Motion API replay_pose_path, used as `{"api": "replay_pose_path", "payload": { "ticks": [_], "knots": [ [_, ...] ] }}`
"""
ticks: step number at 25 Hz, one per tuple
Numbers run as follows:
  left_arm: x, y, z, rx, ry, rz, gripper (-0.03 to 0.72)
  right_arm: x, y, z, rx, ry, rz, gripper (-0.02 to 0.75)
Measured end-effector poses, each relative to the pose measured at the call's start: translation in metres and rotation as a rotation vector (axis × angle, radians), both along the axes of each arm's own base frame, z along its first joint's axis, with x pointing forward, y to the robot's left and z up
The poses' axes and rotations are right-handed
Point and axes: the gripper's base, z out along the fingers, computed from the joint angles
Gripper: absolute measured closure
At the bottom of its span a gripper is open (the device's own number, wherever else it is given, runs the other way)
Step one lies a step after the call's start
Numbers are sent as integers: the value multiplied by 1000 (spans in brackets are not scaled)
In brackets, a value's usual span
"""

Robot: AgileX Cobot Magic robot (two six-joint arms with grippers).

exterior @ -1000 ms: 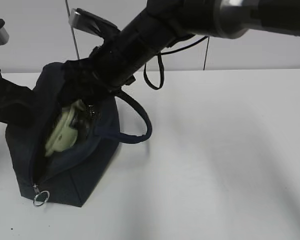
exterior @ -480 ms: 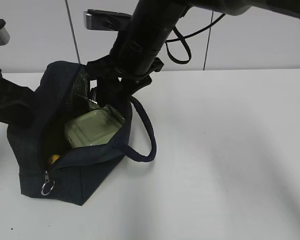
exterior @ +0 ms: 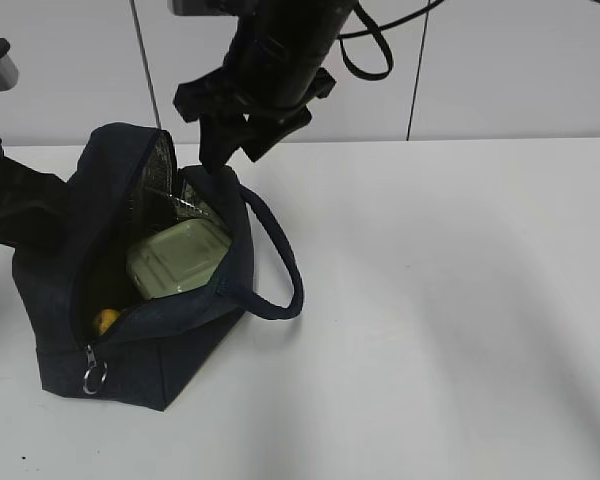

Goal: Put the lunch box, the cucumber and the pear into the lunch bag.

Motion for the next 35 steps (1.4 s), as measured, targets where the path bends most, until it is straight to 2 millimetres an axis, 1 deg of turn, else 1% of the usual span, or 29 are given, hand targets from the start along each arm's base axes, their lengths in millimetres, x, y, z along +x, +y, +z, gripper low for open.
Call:
{"api": "replay_pose_path", "payload": {
  "ticks": [2,6,8,12,16,17,18,20,21,22,23,25,27,28,30,32,33,35],
  "knots": [
    [0,0,0,0,-1,0,683,1,0,7,12,-15,-13,322],
    [0,0,0,0,-3,1,683,0,0,6,12,7,-37,323],
    [0,0,0,0,-4,1,683,1,1,-3,-4,31,-44,323],
    [0,0,0,2,-5,0,683,-2,1,-33,-58,112,-45,324],
    [1,0,0,3,-8,1,683,-7,4,-49,-84,161,-35,337],
    [1,0,0,3,-9,1,683,-8,6,-50,-81,167,-28,354],
    [1,0,0,3,-9,1,683,-9,7,-53,-75,175,-16,391],
    [1,0,0,3,-9,1,683,-9,11,-57,-60,186,14,517],
    [1,0,0,4,-9,1,683,-9,13,-60,-50,194,31,605],
    [1,0,0,4,-10,0,683,-10,14,-62,-42,199,44,671],
    [1,0,0,6,-11,-7,683,-9,16,-63,-26,198,48,706],
    [1,-1,3,7,-7,-23,683,-8,18,-58,14,169,44,726],
    [2,-5,12,10,-21,-49,683,-8,17,-45,40,112,34,730],
    [4,-9,17,13,-31,-66,683,-10,14,-33,46,70,29,730],
    [7,-19,28,9,-54,-105,683,-18,6,-11,68,-2,14,731],
    [11,-34,38,1,-74,-152,683,-32,-4,12,93,-57,5,731],
    [13,-42,39,-1,-77,-176,683,-39,-10,20,99,-78,-1,731],
    [18,-56,40,-5,-82,-214,683,-49,-20,25,87,-106,-11,731]
  ]
}}
